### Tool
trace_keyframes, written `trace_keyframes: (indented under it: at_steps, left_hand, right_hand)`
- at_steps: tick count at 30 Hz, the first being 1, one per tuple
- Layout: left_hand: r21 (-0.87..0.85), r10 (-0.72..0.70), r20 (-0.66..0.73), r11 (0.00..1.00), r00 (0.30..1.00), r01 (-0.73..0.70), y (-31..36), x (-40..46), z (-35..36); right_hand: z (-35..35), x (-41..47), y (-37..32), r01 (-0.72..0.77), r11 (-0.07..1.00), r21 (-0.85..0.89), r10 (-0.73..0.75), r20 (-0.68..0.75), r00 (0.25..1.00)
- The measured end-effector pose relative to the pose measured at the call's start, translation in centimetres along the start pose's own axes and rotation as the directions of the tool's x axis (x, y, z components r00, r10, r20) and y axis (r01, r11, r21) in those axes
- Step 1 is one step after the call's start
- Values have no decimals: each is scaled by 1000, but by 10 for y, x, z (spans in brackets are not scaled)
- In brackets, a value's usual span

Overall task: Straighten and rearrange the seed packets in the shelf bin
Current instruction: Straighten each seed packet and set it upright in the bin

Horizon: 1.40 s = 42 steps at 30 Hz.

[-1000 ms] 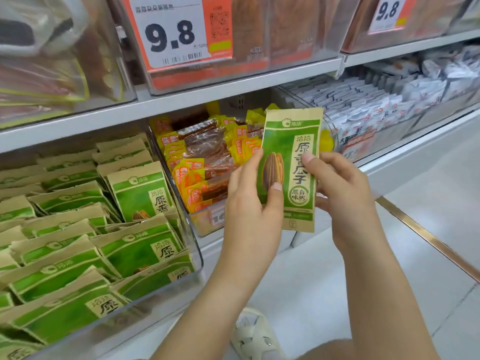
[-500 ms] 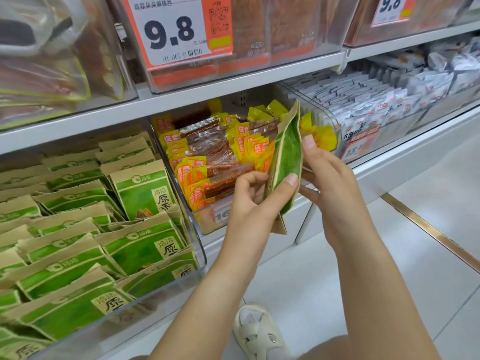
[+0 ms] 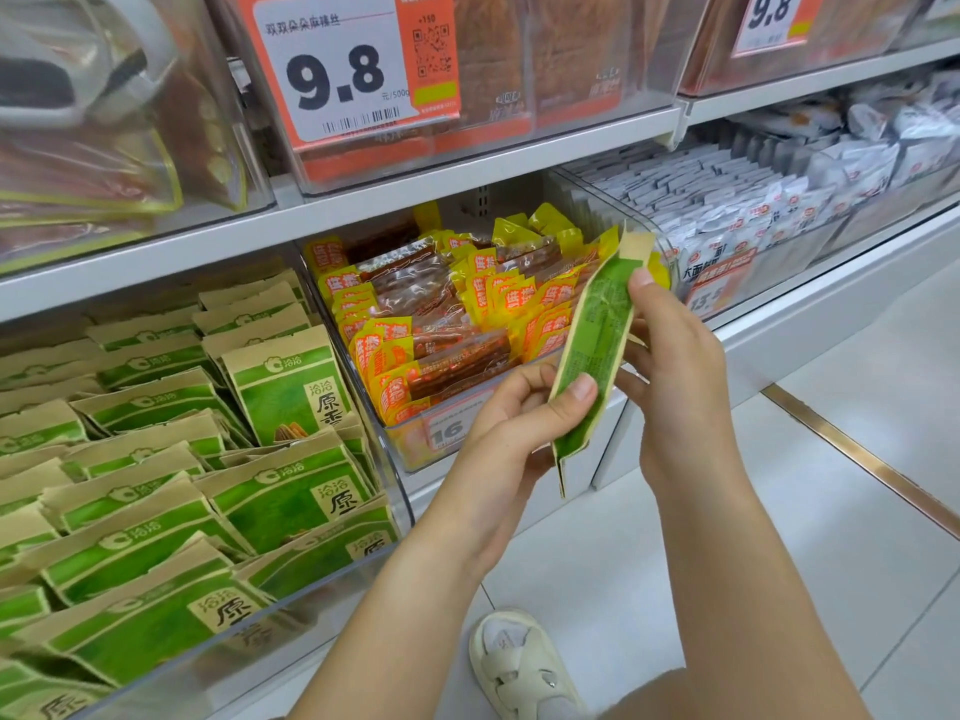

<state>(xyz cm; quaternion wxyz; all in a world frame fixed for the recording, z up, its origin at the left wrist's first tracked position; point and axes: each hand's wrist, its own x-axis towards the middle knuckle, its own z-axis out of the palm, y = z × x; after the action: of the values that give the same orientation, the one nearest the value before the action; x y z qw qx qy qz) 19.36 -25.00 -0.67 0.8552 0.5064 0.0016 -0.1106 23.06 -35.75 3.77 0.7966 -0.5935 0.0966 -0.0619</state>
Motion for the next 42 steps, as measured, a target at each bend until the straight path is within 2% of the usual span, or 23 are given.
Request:
trace_keyframes:
  at_steps: [6, 10, 12, 16, 19, 25, 32, 42]
  left_hand:
    - [-10, 28, -19, 1000, 999, -28, 1, 0, 0]
    - [-47, 104, -98, 993, 990, -109, 4, -1, 1]
    - [-54, 131, -122, 989, 984, -139, 7, 0, 0]
    - [-8, 129, -102, 991, 986, -130, 9, 0, -3]
    - [3, 112, -48, 994, 993, -112, 6, 1, -6]
    - [51, 155, -69, 987, 986, -151, 4, -1, -8]
    - [91, 145, -37, 986, 989, -141, 4, -2, -10]
    - [108, 145, -88, 985, 985, -135, 6, -2, -6]
  right_hand:
    - [-2, 2, 1, 8, 1000, -13, -7, 33, 999]
    - [-5, -1, -1, -61, 995, -83, 78, 220, 972]
    - [-4, -3, -1, -87, 990, -107, 112, 261, 959]
    - [-3, -3, 1, -106, 994, -38, 113, 251, 961]
    - [-4, 0, 3, -70, 998, 7, 67, 198, 978]
    - [-4, 0, 2, 10, 998, 58, -21, 178, 984]
    - [-9, 3, 2, -16, 998, 64, 5, 169, 986]
    - [-14, 7, 2, -42, 999, 8, 40, 188, 981]
